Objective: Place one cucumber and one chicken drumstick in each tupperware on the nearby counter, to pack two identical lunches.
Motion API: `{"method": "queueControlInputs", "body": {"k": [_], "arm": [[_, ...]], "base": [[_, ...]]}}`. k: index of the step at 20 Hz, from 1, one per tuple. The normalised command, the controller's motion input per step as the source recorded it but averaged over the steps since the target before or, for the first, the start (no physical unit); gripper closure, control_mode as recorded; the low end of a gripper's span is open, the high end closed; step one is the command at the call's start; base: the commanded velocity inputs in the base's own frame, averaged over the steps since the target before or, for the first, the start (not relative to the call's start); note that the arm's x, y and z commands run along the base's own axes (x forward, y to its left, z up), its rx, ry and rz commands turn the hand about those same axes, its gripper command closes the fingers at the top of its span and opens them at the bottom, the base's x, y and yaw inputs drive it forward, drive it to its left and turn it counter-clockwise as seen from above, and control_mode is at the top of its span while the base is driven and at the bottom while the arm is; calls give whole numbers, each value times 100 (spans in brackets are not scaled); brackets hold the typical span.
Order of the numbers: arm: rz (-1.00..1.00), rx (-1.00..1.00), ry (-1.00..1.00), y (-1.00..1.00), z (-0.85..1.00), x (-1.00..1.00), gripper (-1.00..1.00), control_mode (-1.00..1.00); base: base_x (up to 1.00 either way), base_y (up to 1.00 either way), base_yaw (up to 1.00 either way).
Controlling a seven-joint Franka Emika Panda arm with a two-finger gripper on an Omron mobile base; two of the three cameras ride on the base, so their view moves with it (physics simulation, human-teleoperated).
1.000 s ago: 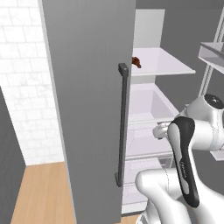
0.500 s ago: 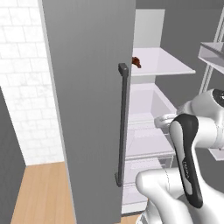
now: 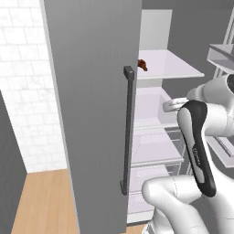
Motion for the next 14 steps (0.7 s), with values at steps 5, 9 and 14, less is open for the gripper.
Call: {"method": "queueControlInputs", "body": {"k": [5, 9, 14], "arm": [[0, 0, 0, -25, 42, 37, -100, -100], [0, 0, 0, -7, 22, 54, -100, -100], [0, 0, 0, 0, 12, 73, -100, -100]], "base": [[0, 0, 0], [0, 0, 0], [0, 0, 0]]}}
